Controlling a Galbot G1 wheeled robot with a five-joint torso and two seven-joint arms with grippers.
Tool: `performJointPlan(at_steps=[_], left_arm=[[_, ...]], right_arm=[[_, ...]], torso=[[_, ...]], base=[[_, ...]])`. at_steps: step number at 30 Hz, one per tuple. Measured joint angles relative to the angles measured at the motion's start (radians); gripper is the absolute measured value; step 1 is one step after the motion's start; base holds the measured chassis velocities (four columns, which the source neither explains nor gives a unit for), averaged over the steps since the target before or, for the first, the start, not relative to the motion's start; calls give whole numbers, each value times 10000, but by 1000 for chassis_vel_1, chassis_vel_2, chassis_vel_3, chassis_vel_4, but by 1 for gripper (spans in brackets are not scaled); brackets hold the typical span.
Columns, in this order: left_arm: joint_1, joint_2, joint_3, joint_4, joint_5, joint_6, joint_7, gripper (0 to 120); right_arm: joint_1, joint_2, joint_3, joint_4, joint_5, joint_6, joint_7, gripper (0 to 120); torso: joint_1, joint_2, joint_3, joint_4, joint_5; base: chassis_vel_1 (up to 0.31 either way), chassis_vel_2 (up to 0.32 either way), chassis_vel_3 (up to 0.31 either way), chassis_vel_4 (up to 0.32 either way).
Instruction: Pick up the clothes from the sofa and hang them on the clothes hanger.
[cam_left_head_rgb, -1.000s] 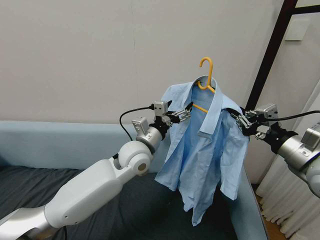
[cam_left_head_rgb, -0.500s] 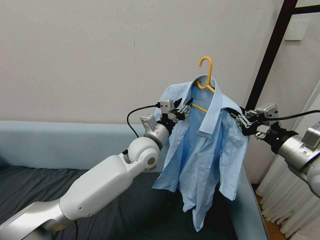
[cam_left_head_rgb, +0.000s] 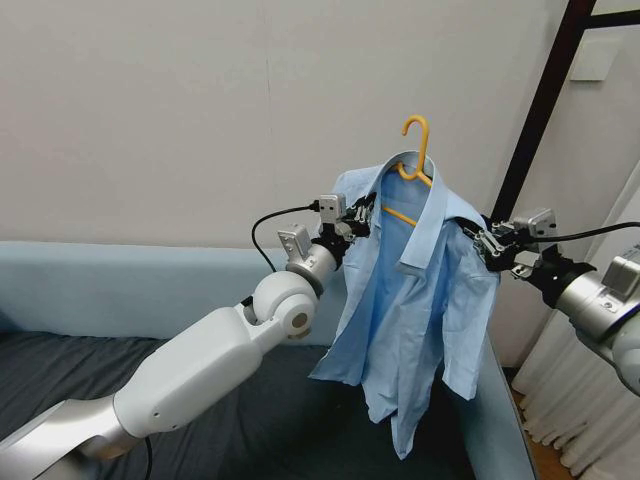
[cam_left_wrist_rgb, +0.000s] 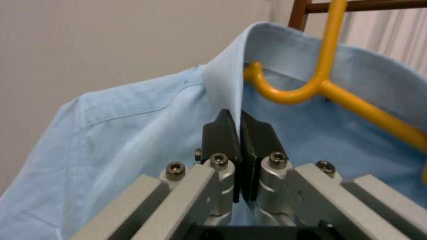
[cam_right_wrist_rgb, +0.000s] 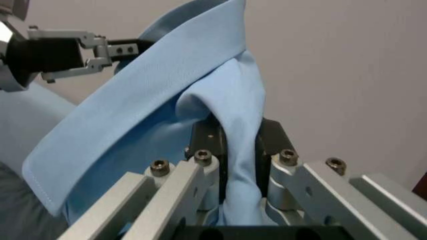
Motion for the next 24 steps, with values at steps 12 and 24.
performJointPlan(at_steps=[12,24], left_arm=[[148,241,211,-483,173,254,-53,0],[415,870,-184,-737,640,378,-68,41]], right_arm=[[47,6,35,-26,61,11,44,8],[76,25,33,18,50,15,154,8]], torso=[[-1,0,0,0,0],[0,0,0,-1,-1]], base=[[0,0,0,0],[0,0,0,0]])
